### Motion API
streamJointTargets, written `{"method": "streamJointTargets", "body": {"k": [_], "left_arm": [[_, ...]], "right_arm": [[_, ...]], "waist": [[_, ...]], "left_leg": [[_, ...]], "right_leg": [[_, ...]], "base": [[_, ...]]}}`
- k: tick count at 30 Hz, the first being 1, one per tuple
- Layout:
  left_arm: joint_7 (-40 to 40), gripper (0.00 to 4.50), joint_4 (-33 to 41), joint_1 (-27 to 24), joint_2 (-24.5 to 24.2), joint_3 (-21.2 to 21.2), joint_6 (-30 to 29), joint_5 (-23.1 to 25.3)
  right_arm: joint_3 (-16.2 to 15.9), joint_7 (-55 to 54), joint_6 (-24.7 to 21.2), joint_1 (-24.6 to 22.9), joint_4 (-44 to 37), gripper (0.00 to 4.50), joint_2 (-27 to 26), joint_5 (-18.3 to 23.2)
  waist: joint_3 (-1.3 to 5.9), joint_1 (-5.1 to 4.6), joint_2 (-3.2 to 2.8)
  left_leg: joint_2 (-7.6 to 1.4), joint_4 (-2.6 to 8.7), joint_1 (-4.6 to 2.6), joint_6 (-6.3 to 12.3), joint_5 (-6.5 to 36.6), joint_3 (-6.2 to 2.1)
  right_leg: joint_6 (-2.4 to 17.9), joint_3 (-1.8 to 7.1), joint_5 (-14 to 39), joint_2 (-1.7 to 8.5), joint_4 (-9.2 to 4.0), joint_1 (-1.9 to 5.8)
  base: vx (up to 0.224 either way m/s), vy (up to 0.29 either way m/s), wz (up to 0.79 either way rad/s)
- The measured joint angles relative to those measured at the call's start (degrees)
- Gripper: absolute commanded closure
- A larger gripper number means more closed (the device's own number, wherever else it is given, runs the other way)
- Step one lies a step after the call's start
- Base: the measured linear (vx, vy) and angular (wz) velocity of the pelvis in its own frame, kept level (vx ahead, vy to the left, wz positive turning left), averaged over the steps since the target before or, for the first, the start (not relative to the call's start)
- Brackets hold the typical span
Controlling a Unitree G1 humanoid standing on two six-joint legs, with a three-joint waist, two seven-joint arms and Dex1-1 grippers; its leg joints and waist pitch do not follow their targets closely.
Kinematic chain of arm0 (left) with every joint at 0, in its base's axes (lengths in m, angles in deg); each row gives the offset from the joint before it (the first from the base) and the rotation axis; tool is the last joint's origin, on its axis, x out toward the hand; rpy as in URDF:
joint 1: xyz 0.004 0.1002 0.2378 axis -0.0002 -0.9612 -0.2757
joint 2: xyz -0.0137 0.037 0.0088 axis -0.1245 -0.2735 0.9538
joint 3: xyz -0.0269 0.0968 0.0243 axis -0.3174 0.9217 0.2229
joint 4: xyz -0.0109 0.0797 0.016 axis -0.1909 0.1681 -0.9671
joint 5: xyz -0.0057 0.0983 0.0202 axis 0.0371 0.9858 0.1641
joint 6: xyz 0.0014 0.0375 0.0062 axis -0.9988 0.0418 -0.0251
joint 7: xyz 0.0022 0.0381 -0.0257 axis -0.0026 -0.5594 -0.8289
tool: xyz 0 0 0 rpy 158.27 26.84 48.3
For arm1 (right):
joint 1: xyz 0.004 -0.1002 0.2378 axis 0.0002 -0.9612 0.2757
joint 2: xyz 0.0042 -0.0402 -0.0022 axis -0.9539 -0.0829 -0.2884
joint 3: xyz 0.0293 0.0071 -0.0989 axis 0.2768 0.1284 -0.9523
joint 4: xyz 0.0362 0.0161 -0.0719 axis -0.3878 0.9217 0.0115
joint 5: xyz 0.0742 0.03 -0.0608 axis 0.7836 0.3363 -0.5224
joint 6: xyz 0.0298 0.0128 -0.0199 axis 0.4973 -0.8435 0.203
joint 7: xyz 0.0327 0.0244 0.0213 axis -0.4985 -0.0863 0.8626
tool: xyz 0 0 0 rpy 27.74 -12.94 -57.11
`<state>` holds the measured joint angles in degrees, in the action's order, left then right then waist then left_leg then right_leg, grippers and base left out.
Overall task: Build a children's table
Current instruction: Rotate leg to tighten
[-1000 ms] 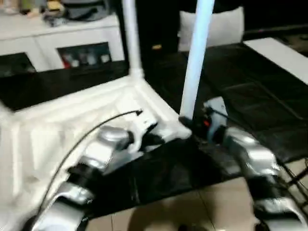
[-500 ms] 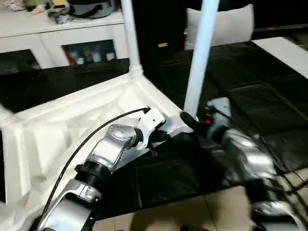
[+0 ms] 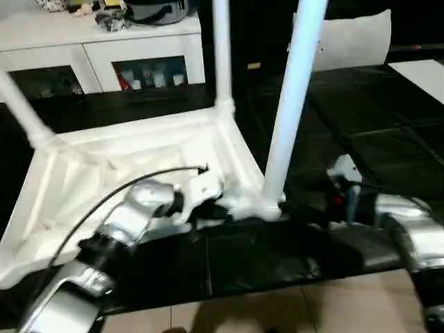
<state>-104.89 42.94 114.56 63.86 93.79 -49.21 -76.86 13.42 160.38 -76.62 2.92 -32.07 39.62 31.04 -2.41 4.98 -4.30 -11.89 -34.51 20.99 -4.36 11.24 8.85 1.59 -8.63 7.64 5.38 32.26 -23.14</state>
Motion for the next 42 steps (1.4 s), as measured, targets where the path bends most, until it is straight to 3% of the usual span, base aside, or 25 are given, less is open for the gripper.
{"method": "streamJointTargets", "body": {"k": [2, 4, 8, 16, 24, 30, 33, 37, 40, 42], "left_arm": [[-3.11, 4.50, 0.09, 0.00, -1.19, 0.87, 1.48, -0.51], [-5.95, 4.50, 1.10, 0.00, -2.52, 2.06, 2.75, -0.61], [-8.53, 4.50, 1.65, 0.00, -3.32, 2.50, 3.58, -0.65], [-10.54, 4.50, 1.78, 0.02, -3.33, 3.00, 4.46, -0.72], [-10.81, 4.50, 1.78, 0.01, -3.34, 2.72, 4.21, -0.87], [-9.03, 4.50, 3.88, -0.79, -2.75, 0.66, -2.36, -2.38], [-3.21, 4.50, 4.18, -0.80, -1.60, -1.63, -7.52, -1.42], [8.89, 4.50, 2.66, 0.53, 4.44, -4.52, -15.22, 0.47], [15.35, 4.50, 1.74, 0.95, 8.50, -6.03, -18.34, 0.59], [20.69, 4.50, -0.52, 2.08, 11.65, -7.18, -19.62, 0.75]], "right_arm": [[-1.51, 2.42, 0.03, 0.05, -0.58, 0.55, 0.19, 0.01], [-3.42, 4.70, 0.03, 0.06, -0.71, 0.96, 0.08, 0.04], [-5.39, 7.68, 0.04, 0.06, -0.75, 1.06, -0.27, 0.31], [-7.47, 10.79, -0.78, 0.10, -0.91, 1.74, -1.47, 1.65], [-7.62, 11.34, -1.21, 0.07, -1.47, 2.35, -1.37, 1.93], [-5.09, 6.76, -4.43, -1.29, -3.68, 2.46, -3.33, 3.42], [-2.54, -2.95, -5.95, -0.78, -3.41, 2.48, -7.44, 1.77], [0.76, -21.75, -7.87, 2.82, -0.17, 2.52, -14.67, -2.91], [2.31, -32.38, -8.63, 5.31, 2.29, 2.52, -18.62, -4.97], [3.25, -39.55, -6.56, 7.40, 5.88, 2.52, -21.68, -6.32]], "waist": [[0.01, 0.63, 0.02], [0.02, 1.01, 0.04], [0.01, 1.31, 0.08], [0.03, 1.71, 0.13], [0.03, 1.67, 0.14], [0.05, 1.30, 0.11], [0.05, 0.06, 0.13], [0.00, -3.38, 0.19], [-0.02, -5.50, 0.23], [-0.02, -6.36, 0.16]], "left_leg": [[-0.01, 0.00, -0.04, 0.01, 0.00, 0.00], [-0.02, -0.03, -0.06, -0.01, -0.01, 0.01], [0.00, -0.07, -0.05, -0.12, 0.06, 0.07], [-0.01, -0.07, -0.05, -0.13, 0.06, 0.09], [-0.02, -0.10, -0.04, -0.15, 0.06, 0.09], [-0.02, -0.09, -0.08, -0.16, 0.06, 0.13], [-0.02, -0.08, -0.22, -0.35, -0.04, 0.13], [0.05, -0.24, -0.60, -0.42, -0.07, 0.09], [0.04, -0.23, -0.38, -0.41, -0.06, -0.20], [0.05, -0.26, -0.39, -0.41, -0.06, -0.21]], "right_leg": [[-0.01, 0.00, 0.00, 0.00, 0.05, 0.00], [-0.01, 0.03, 0.00, 0.01, 0.05, 0.00], [-0.01, 0.11, 0.00, 0.04, 0.05, 0.00], [-0.01, 0.09, 0.01, 0.04, 0.06, 0.00], [-0.02, 0.09, 0.01, 0.04, 0.06, 0.01], [-0.01, 0.16, 0.01, 0.04, 0.12, 0.02], [-0.01, 0.15, 0.01, 0.02, 0.22, 0.03], [-0.02, -0.15, 0.01, 0.01, -0.09, 0.08], [-0.03, -0.40, 0.01, 0.01, -0.49, 0.18], [-0.03, -0.47, 0.00, 0.01, -0.57, 0.11]], "base": [[0.000, 0.000, 0.00], [0.000, 0.000, 0.00], [0.000, 0.000, 0.00], [0.000, 0.000, 0.00], [0.000, 0.000, 0.00], [0.000, 0.000, 0.00], [0.000, 0.000, 0.00], [0.000, 0.000, 0.00], [0.000, 0.000, 0.00], [0.000, 0.000, 0.00]]}}
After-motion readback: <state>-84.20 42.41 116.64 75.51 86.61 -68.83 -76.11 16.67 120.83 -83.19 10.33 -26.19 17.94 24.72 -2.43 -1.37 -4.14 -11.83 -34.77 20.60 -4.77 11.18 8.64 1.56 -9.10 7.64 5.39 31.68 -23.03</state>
